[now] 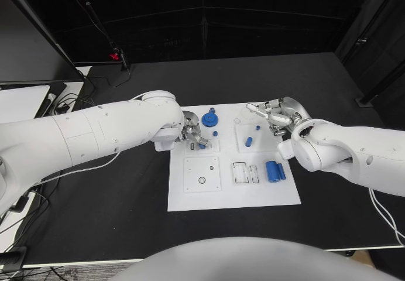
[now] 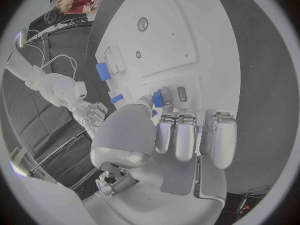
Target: Assemble the parts on the task board
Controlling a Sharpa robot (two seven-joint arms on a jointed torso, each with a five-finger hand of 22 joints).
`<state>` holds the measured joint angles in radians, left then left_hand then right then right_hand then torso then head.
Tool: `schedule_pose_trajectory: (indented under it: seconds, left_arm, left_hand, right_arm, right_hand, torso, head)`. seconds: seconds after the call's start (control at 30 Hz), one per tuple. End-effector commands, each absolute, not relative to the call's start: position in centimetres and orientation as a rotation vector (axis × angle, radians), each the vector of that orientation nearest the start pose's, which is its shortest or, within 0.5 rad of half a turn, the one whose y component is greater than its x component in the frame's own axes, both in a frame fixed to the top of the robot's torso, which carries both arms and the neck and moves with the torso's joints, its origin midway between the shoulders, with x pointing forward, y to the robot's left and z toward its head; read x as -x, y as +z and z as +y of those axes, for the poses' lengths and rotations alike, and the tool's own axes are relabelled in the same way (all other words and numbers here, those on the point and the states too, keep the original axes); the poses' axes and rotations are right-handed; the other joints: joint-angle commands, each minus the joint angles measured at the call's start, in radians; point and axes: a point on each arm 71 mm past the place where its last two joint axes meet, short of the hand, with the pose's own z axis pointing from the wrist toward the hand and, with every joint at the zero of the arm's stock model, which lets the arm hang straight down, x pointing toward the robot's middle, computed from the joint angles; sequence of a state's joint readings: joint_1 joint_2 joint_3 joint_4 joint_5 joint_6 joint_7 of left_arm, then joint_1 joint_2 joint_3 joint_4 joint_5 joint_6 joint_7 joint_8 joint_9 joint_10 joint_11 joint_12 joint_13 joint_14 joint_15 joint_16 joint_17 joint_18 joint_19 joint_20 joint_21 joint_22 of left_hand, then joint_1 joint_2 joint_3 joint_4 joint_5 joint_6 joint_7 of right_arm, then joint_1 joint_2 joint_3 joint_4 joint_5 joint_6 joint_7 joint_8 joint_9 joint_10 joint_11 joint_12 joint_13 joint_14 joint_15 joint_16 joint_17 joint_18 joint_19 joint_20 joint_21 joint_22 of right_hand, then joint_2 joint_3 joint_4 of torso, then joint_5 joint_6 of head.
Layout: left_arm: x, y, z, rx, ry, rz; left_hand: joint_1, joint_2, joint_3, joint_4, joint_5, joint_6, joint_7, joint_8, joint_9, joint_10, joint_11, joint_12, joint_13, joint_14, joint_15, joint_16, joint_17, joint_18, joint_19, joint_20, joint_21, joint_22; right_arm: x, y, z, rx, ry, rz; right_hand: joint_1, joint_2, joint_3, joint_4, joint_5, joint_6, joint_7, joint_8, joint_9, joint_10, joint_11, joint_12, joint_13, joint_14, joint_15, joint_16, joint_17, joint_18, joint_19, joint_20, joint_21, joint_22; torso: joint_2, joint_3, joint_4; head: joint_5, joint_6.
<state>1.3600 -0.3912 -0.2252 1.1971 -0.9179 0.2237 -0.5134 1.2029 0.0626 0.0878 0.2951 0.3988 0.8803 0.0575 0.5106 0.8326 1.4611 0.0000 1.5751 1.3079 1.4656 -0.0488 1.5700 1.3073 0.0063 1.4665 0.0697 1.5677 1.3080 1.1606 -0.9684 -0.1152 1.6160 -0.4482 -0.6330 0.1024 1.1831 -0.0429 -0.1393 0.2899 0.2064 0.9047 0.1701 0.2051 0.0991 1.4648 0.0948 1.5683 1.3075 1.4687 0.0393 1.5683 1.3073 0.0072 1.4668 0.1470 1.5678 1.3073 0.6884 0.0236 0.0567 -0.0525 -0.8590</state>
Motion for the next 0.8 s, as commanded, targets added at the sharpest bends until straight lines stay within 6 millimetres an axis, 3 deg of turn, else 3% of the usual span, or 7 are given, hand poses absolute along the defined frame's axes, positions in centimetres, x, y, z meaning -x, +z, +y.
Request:
schedule_pose_trajectory:
  seconds: [0.03, 0.63, 0.7, 0.8]
  left_arm:
    - [-51.44, -23.5, 8.51, -0.033, -0.356, 2.458]
    - [-51.57, -23.37, 8.7, -0.019, -0.389, 2.433]
    - [-51.58, -23.36, 8.68, -0.018, -0.392, 2.431]
    - [-51.6, -23.34, 8.68, -0.016, -0.397, 2.427]
  left_hand:
    - [-0.014, 0.001, -0.009, 0.0, -0.005, -0.011, 0.0, -0.024, -0.003, 0.11, -0.002, -0.004, 0.263, 0.105, 0.002, 0.001, 0.263, -0.006, 0.104, 0.003, 0.003, 0.263]
    - [-0.059, 0.004, -0.043, -0.001, -0.012, -0.016, 0.001, -0.006, 0.014, 0.11, -0.001, -0.004, 0.263, 0.105, 0.001, 0.001, 0.263, -0.006, 0.104, 0.002, 0.003, 0.263]
    - [-0.069, 0.004, -0.053, -0.001, -0.017, -0.016, 0.0, 0.002, 0.02, 0.11, -0.002, -0.004, 0.263, 0.105, 0.001, 0.001, 0.263, -0.006, 0.104, 0.002, 0.003, 0.263]
    - [-0.09, 0.006, -0.075, -0.001, -0.054, -0.021, 0.0, 0.014, 0.032, 0.11, -0.002, -0.004, 0.263, 0.105, 0.0, 0.001, 0.263, -0.006, 0.104, 0.002, 0.003, 0.263]
  right_arm:
    - [-45.52, -21.94, -25.78, -0.918, 0.954, 1.574]
    - [-45.55, -21.99, -25.86, -0.922, 0.949, 1.576]
    - [-45.56, -22.0, -25.86, -0.922, 0.948, 1.577]
    - [-45.56, -22.01, -25.85, -0.923, 0.948, 1.579]
  right_hand:
    - [-0.007, 0.001, -0.004, 0.001, 0.004, -0.008, 0.002, 0.003, 0.001, 0.106, 0.005, 0.003, 0.263, 0.102, 0.002, 0.002, 0.263, -0.007, 0.103, 0.003, 0.001, 0.263]
    - [-0.009, 0.005, -0.006, 0.001, 0.005, -0.01, 0.002, 0.006, 0.002, 0.106, 0.005, 0.003, 0.263, 0.102, 0.002, 0.002, 0.263, -0.007, 0.103, 0.004, 0.002, 0.263]
    - [-0.009, 0.005, -0.006, 0.001, 0.005, -0.01, 0.002, 0.006, 0.002, 0.106, 0.005, 0.003, 0.263, 0.102, 0.002, 0.002, 0.263, -0.007, 0.103, 0.004, 0.002, 0.263]
    - [-0.01, 0.005, -0.006, 0.001, 0.005, -0.01, 0.003, 0.006, 0.002, 0.106, 0.005, 0.003, 0.263, 0.102, 0.002, 0.002, 0.263, -0.007, 0.103, 0.004, 0.002, 0.263]
  torso:
    - [0.0, 0.0001, -0.0001]
    - [0.0, -0.0001, -0.0003]
    - [0.0, -0.0002, -0.0002]
    - [0.0, 0.0001, -0.0003]
  head:
    - [0.001, 0.0]
    - [0.001, -0.001]
    - [0.0, -0.001]
    - [0.0, -0.002]
